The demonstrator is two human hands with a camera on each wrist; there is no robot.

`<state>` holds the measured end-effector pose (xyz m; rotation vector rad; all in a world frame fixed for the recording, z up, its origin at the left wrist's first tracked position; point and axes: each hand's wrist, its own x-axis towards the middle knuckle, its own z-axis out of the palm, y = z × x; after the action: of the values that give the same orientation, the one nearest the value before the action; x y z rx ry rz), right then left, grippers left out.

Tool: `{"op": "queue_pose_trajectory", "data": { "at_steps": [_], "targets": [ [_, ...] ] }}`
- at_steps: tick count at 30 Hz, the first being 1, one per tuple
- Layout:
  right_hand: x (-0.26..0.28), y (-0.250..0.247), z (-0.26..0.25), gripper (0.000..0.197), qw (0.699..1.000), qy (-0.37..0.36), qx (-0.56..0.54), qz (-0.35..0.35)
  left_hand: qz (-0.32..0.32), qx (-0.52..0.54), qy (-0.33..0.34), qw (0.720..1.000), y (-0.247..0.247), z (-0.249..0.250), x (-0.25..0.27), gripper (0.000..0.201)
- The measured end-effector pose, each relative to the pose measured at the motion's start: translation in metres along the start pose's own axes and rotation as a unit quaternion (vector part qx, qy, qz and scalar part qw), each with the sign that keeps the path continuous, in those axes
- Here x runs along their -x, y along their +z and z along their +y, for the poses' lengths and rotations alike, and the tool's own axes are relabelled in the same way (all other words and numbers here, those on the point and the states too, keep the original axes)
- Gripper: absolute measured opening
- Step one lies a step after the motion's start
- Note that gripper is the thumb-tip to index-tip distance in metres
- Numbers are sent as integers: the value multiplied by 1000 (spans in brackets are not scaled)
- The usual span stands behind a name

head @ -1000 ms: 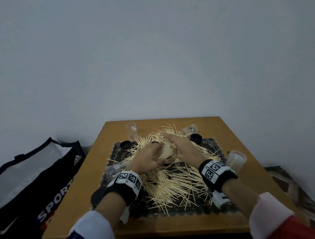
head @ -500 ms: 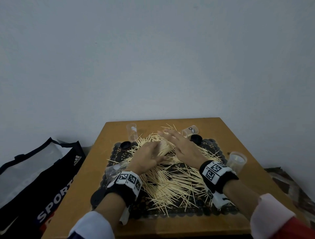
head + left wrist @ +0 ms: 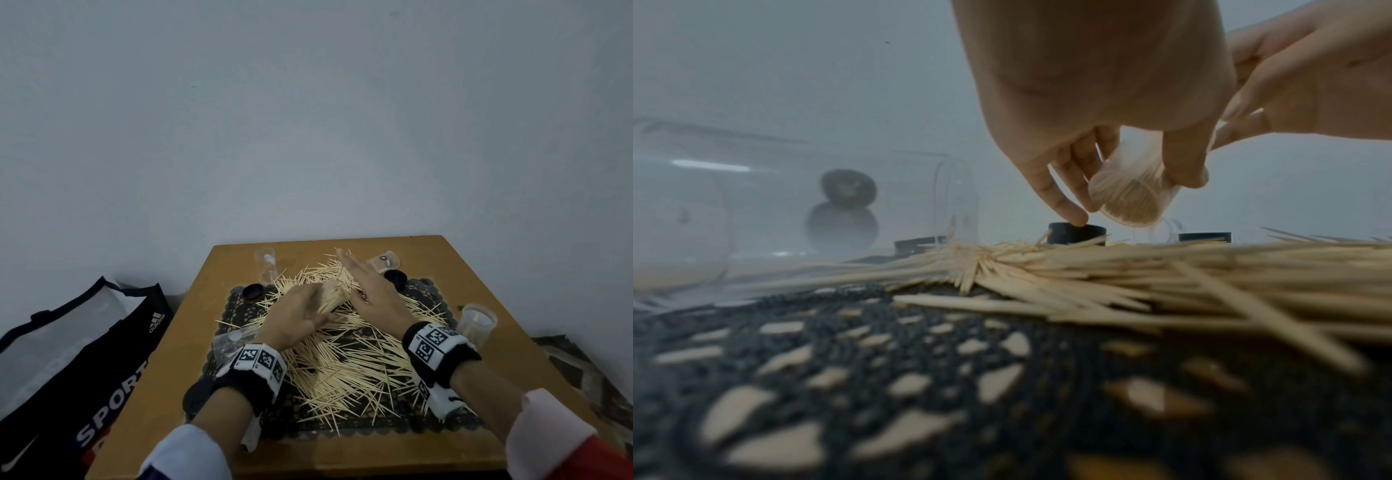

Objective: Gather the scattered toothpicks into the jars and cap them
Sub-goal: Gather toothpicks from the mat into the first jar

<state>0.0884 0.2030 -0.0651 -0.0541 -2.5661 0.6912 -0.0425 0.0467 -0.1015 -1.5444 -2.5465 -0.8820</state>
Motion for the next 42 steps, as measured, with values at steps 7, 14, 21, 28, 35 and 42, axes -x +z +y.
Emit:
{"op": "queue_pose_trajectory", "data": {
  "at_steps": [7,14,21,28,35,42],
  "targets": [
    [2,7,9,74,994,12,-35,-107,20,34,-3,999,-1,5,0,51],
    [1,4,5,83,996,41,-22,-77,41,24,-14,999,-5,9,2,48],
    [2,7,10,72,996,36,-14,-85,40,16,-19,999,-5,7,3,58],
    [2,5,10,63,996,40,25,-73,42,12,-16,999,-7,10,3,55],
    [1,5,10,61,997,-1,30,-64,40,5,-28,999,-8,11,4,59],
    [0,4,11,53,1000,-11,18,-13,45,1,-35,998,-11,14,5,54]
  ]
}}
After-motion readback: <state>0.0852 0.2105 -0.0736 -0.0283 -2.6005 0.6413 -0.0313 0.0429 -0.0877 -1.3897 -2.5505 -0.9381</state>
